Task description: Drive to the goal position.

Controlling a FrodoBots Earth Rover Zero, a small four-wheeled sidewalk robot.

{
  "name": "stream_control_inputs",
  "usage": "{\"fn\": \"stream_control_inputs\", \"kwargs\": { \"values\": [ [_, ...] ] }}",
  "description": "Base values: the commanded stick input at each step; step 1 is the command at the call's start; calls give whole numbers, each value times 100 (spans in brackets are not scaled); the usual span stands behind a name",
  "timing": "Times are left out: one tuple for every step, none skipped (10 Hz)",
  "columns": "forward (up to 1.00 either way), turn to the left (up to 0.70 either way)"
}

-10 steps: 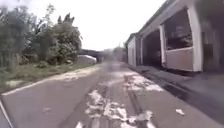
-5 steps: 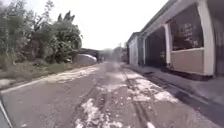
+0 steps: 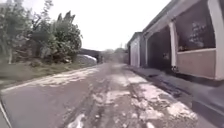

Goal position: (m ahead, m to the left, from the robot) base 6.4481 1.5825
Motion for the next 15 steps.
{"fn": "stream_control_inputs", "kwargs": {
  "values": [
    [100, 0],
    [100, 0],
    [100, 0],
    [100, 0],
    [100, 0],
    [100, 0],
    [100, 0],
    [100, 0],
    [100, 0],
    [100, 0],
    [100, 0],
    [100, 0],
    [100, 0],
    [100, 0],
    [100, 0]
  ]
}}
